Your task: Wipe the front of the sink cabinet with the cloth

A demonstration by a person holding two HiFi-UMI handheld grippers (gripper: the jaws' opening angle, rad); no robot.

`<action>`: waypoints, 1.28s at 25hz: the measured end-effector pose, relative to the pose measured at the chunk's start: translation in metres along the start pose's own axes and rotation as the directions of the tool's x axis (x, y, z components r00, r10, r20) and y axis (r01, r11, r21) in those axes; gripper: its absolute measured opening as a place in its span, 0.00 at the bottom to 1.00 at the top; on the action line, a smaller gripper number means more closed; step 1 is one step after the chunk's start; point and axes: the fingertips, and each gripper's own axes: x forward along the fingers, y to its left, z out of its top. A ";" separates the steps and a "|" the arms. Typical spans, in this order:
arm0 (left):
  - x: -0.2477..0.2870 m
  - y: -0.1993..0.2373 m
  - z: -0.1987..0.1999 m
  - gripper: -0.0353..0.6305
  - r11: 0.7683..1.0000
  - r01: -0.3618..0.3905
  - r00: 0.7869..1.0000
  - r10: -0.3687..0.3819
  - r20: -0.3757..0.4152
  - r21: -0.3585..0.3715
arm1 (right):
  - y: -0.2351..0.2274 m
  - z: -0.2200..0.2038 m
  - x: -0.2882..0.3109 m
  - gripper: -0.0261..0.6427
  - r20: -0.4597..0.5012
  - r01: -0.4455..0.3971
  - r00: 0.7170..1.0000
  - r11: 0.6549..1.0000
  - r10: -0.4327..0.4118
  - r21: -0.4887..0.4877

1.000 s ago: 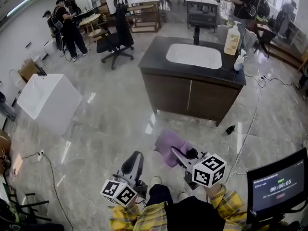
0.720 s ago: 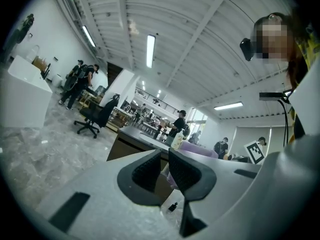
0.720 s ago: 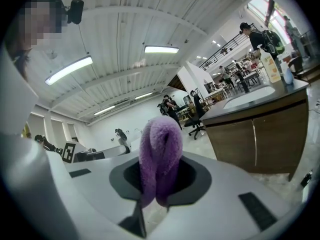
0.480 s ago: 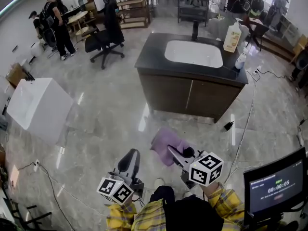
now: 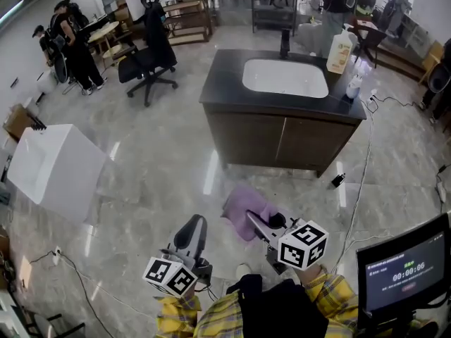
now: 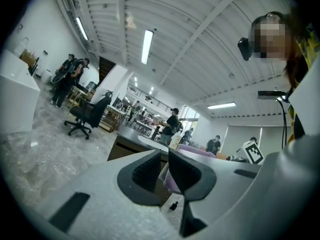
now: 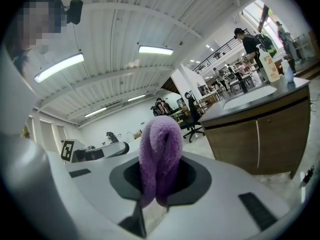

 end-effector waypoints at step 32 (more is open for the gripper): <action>0.056 0.084 0.025 0.12 0.999 0.010 1.000 -0.010 -0.001 0.045 | -0.030 0.005 0.106 0.14 -0.059 -0.012 0.998 1.000 0.012 0.002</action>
